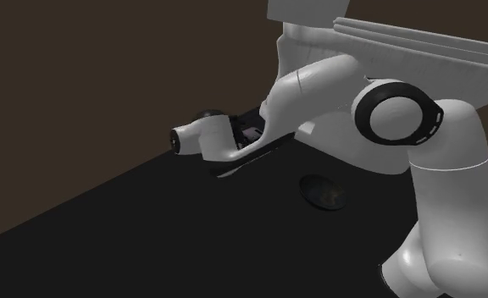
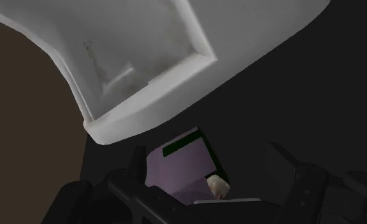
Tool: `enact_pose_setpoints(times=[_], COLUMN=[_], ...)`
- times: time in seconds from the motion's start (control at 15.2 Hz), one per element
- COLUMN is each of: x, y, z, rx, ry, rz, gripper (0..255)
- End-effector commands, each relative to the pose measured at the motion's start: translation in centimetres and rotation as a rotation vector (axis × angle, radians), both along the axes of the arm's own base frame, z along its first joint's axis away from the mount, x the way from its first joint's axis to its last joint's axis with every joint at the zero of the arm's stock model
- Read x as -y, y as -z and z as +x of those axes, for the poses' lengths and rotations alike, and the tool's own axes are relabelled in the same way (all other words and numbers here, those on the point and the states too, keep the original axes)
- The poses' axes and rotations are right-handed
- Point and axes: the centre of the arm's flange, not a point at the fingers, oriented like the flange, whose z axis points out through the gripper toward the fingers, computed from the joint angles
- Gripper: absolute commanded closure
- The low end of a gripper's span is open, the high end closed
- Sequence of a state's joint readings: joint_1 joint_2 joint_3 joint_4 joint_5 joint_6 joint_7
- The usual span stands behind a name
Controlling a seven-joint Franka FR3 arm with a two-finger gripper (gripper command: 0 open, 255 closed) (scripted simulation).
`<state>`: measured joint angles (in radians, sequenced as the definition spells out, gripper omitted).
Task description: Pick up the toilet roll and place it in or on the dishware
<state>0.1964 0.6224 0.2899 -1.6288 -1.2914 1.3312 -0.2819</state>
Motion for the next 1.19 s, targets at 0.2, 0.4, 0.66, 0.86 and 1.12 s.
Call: enact_pose_setpoints(times=[0.2, 0.4, 0.66, 0.86, 1.12], x=[-0.1, 1.4, 3.5, 3.8, 3.8], y=[7.7, 7.8, 7.8, 7.9, 7.9], z=[1.9, 2.2, 2.6, 2.7, 2.7], rx=[-0.107, -0.107, -0.107, -0.107, -0.107], ry=[-0.149, -0.149, -0.149, -0.149, -0.149], rz=[-0.207, -0.207, -0.207, -0.207, -0.207], gripper=[0, 0, 0, 0, 0])
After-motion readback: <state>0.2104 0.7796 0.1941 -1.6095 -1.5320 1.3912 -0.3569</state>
